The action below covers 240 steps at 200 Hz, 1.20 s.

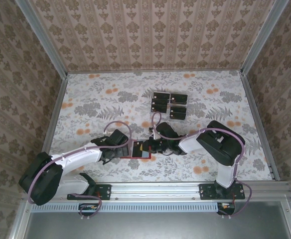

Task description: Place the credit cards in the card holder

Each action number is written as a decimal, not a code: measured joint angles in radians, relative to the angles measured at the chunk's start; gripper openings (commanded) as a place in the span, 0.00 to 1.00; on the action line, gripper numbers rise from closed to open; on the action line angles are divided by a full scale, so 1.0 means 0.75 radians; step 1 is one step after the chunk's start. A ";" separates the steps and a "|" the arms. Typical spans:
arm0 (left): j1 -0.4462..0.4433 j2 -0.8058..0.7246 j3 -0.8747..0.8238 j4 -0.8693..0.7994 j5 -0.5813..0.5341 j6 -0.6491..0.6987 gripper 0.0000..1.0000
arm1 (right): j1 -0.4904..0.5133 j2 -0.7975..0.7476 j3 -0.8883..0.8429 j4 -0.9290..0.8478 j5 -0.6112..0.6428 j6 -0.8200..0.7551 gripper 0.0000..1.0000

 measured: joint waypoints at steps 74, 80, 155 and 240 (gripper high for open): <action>-0.003 -0.009 0.004 -0.017 -0.011 -0.010 1.00 | 0.000 0.013 0.009 0.008 -0.001 -0.001 0.00; -0.003 -0.012 0.006 -0.024 -0.015 -0.010 1.00 | -0.001 0.013 0.009 0.007 -0.001 -0.002 0.00; -0.038 -0.080 0.125 -0.093 -0.030 0.037 1.00 | -0.052 -0.056 0.000 -0.136 0.007 -0.093 0.00; -0.134 0.027 0.132 -0.016 -0.028 0.123 1.00 | -0.065 -0.145 0.013 -0.277 0.007 -0.155 0.00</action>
